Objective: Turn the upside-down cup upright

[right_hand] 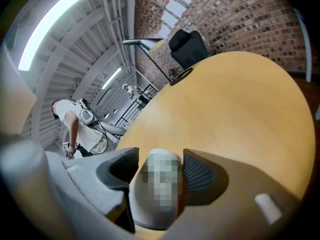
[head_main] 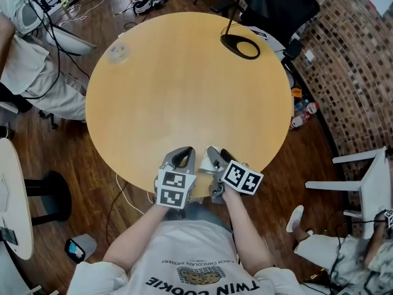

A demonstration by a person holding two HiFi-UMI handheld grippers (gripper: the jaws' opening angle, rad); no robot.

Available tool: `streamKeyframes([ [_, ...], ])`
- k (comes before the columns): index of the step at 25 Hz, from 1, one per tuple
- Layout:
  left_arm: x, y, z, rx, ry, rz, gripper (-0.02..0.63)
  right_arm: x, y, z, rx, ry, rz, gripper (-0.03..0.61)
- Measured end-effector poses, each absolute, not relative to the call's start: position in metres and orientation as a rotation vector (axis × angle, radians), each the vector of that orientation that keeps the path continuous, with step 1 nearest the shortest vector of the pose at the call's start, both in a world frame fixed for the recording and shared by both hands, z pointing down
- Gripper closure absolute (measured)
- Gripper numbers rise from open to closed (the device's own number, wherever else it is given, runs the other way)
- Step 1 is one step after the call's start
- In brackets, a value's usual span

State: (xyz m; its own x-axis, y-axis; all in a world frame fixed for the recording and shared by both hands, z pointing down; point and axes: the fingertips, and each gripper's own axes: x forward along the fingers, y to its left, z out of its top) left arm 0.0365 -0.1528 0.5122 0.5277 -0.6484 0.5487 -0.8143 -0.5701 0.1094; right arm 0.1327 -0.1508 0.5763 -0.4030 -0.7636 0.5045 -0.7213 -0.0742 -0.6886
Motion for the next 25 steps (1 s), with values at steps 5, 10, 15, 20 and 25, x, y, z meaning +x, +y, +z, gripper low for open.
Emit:
streamKeyframes([
  [5,0.036,-0.151,0.513,2.413,-1.205,0.634,0.611,0.133,-0.158,0.559,-1.736,2.369,-1.346,0.299],
  [10,0.035,-0.149,0.511,2.414,-1.206,0.616,0.611,0.129,-0.156,0.540,-1.619,2.808,-1.039,0.299],
  [15,0.029,-0.148,0.511,2.407,-1.212,0.604,0.611,0.149,-0.139,0.524,-1.348,3.496,-0.425,0.300],
  [20,0.029,-0.151,0.513,2.394,-1.214,0.603,0.611,0.170,-0.109,0.555,-0.777,4.154,0.659,0.299],
  [25,0.028,-0.150,0.520,2.380,-1.221,0.601,0.611,0.159,-0.091,0.560,-0.066,4.016,1.752,0.299],
])
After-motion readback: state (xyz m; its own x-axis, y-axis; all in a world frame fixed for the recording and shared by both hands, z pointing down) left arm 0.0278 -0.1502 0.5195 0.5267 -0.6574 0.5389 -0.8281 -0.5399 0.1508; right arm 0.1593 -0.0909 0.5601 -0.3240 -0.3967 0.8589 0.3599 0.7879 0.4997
